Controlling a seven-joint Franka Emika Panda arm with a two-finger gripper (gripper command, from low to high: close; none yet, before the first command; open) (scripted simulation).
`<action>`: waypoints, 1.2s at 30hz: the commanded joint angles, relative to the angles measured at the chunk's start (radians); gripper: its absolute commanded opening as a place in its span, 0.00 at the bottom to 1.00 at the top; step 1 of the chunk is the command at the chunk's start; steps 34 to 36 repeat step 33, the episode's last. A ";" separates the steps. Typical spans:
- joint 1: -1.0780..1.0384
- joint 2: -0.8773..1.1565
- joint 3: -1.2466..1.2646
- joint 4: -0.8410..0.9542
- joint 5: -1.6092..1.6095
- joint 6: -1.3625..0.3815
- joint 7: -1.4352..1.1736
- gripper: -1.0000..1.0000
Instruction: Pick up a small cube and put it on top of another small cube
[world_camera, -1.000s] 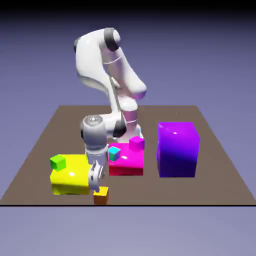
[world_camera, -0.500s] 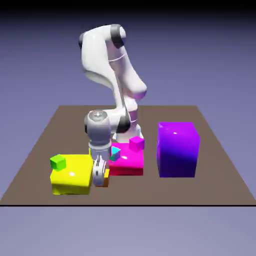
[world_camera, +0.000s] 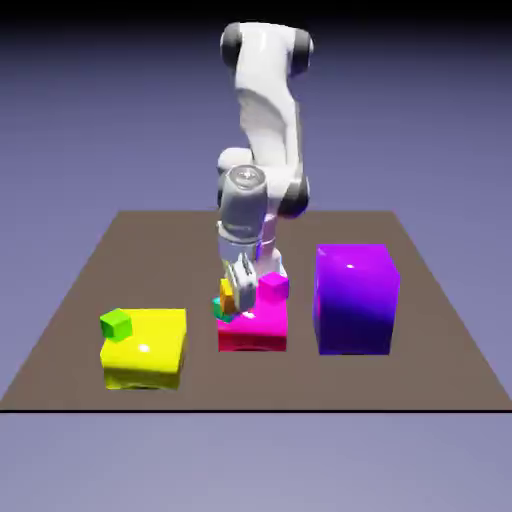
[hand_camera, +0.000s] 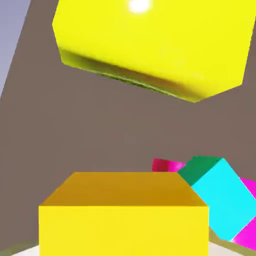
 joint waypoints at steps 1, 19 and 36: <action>0.012 -0.036 -0.001 -0.017 0.027 -0.016 -0.031 0.00; 0.222 -0.689 -0.015 -0.328 0.529 -0.277 -0.600 0.00; 0.268 -0.631 0.113 -0.452 0.745 -0.091 -0.717 1.00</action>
